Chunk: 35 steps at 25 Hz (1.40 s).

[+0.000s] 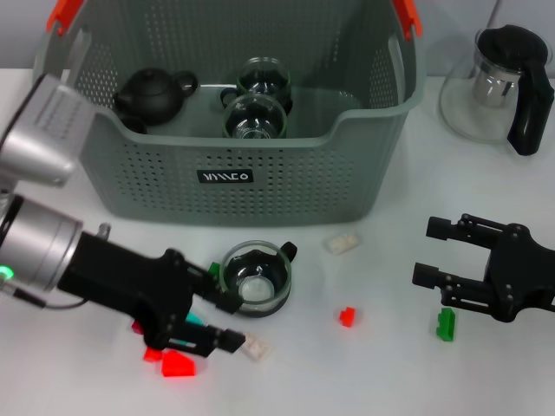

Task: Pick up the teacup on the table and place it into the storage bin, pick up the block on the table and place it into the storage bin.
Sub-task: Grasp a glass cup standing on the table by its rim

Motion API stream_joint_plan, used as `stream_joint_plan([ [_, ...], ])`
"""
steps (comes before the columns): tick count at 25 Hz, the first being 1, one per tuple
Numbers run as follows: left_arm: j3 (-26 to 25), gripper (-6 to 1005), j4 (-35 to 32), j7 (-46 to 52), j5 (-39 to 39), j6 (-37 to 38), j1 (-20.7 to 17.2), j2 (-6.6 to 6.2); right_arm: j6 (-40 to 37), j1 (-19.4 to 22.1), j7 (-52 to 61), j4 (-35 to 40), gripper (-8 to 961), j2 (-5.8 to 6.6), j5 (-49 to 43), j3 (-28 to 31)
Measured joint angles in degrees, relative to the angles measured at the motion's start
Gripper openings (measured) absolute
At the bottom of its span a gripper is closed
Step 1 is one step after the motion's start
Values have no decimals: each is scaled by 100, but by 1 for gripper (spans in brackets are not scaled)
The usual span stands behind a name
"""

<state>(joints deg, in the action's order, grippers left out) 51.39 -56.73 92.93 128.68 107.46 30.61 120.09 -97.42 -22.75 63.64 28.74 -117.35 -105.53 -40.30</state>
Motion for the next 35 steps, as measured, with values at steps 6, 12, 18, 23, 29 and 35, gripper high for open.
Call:
stream_joint_plan([
  [6,685,491,-761,32,66,-392,69,125,19,-2,83,0,766,8,-4,5],
  [12,1316,491,-941,116,708,-1298,155,364,21,-11,97,3,766,13,-4,15],
  [18,1917,491,-851,139,836,-2043,121,428,21,-11,97,7,767,11,-3,22],
  [23,2148,490,-798,201,861,-2191,105,427,20,-10,96,9,766,10,-3,22],
  [29,2320,490,-572,213,905,-2395,104,427,22,-2,96,9,766,10,-3,22],
  [35,2395,491,-405,234,914,-2554,130,427,22,-1,95,9,767,11,-3,22],
])
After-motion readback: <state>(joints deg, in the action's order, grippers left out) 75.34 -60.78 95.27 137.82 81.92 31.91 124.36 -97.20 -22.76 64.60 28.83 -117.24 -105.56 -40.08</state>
